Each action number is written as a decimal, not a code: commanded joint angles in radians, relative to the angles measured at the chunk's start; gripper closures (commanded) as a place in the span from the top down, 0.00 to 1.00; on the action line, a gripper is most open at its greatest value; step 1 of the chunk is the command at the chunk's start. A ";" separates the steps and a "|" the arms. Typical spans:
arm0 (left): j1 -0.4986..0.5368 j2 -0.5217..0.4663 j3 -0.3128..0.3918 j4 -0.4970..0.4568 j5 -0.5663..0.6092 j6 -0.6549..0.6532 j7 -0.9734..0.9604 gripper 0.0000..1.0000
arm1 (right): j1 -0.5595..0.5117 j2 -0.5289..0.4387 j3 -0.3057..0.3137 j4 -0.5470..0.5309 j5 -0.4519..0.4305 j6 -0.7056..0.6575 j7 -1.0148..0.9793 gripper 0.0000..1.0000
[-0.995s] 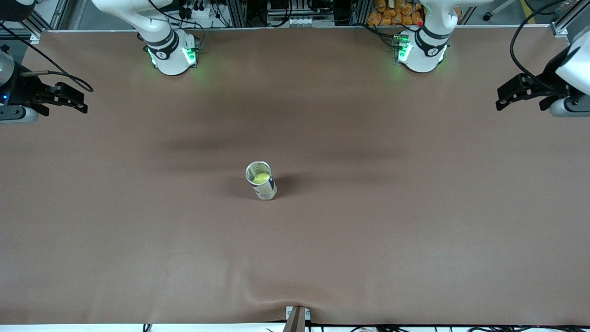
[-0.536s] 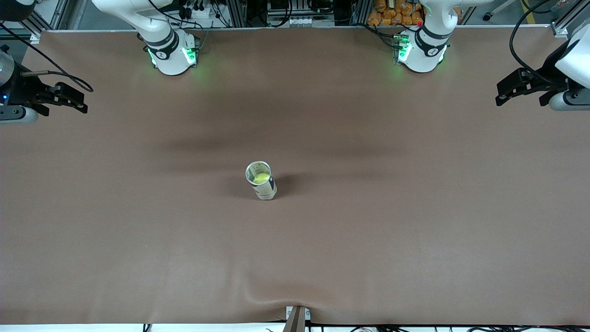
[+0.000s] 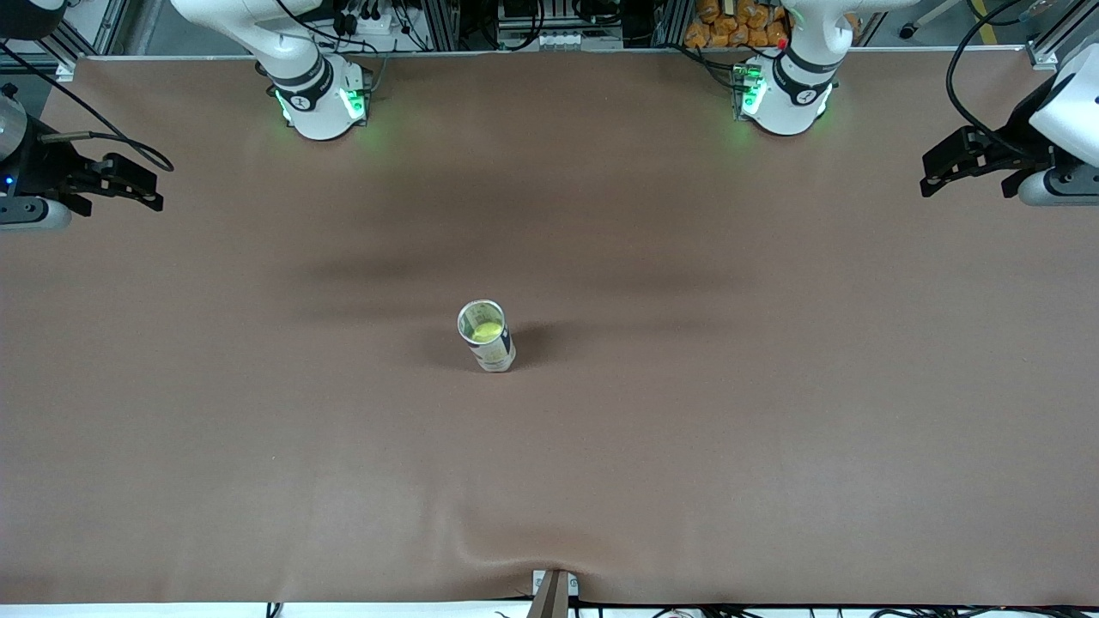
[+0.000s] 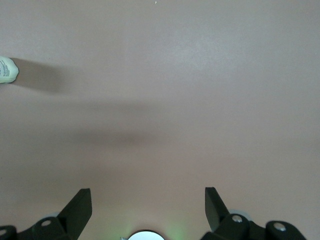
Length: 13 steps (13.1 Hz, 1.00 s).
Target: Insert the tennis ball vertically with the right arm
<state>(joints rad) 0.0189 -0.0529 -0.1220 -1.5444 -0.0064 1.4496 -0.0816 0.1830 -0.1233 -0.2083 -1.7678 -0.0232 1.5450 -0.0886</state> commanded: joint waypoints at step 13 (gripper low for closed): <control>-0.013 0.021 -0.007 0.027 -0.004 -0.008 -0.003 1.00 | 0.013 -0.024 -0.008 0.002 -0.020 0.010 -0.003 1.00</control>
<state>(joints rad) 0.0056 -0.0426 -0.1257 -1.5406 -0.0064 1.4503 -0.0816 0.1830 -0.1269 -0.2083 -1.7647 -0.0237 1.5550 -0.0887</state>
